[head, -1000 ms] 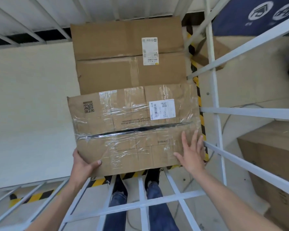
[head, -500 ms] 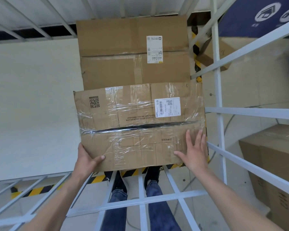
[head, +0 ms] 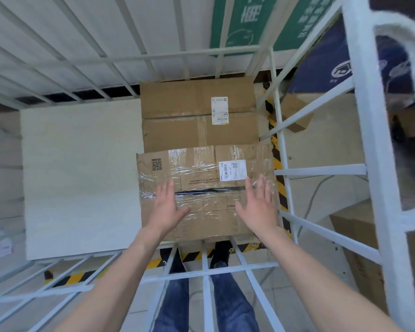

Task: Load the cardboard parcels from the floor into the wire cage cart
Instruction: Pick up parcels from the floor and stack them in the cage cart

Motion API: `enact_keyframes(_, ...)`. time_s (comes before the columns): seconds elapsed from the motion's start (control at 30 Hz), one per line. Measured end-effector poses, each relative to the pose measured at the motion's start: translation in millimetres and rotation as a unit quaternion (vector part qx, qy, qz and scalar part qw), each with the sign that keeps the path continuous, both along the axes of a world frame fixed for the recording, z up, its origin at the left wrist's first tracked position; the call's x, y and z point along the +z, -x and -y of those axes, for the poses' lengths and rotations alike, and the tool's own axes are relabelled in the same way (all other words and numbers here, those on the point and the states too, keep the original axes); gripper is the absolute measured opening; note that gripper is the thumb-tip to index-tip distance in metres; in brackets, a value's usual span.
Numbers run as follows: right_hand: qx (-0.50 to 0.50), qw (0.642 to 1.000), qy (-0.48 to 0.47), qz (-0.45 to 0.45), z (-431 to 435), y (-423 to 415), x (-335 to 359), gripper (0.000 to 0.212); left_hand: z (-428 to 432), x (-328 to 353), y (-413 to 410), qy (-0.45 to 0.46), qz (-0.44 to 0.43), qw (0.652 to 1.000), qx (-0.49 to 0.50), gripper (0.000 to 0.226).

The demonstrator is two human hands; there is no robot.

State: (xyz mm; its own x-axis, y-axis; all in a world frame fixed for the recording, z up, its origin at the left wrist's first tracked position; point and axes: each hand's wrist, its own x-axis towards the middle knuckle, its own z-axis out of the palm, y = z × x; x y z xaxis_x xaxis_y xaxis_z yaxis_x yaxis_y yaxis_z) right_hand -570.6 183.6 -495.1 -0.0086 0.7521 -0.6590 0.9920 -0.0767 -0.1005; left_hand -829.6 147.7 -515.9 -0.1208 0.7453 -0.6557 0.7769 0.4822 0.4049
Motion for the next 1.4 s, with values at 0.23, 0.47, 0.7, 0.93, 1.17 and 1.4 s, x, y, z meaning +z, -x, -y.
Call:
enact_keyframes(0.23,0.000,0.998,-0.032,-0.056,4,23,132,0.080,-22,158,-38,-0.056,-0.031,0.989,-0.133,0.094)
enact_keyframes(0.47,-0.050,0.989,-0.098,-0.103,62,9,254,0.079,7,276,-70,-0.130,-0.028,0.975,-0.179,0.086)
enact_keyframes(0.7,-0.184,0.961,-0.186,-0.090,148,-43,352,0.077,51,358,-146,-0.177,0.036,0.927,-0.329,0.077)
enact_keyframes(0.93,-0.365,0.899,-0.239,-0.032,272,-134,399,0.073,100,407,-263,-0.212,0.117,0.822,-0.516,0.077)
enact_keyframes(1.17,-0.509,0.826,-0.241,0.016,406,-218,409,0.072,156,435,-383,-0.203,0.147,0.698,-0.670,0.077)
enact_keyframes(1.4,-0.541,0.803,-0.247,0.042,499,-308,403,0.073,202,434,-489,-0.184,0.131,0.640,-0.735,0.078)
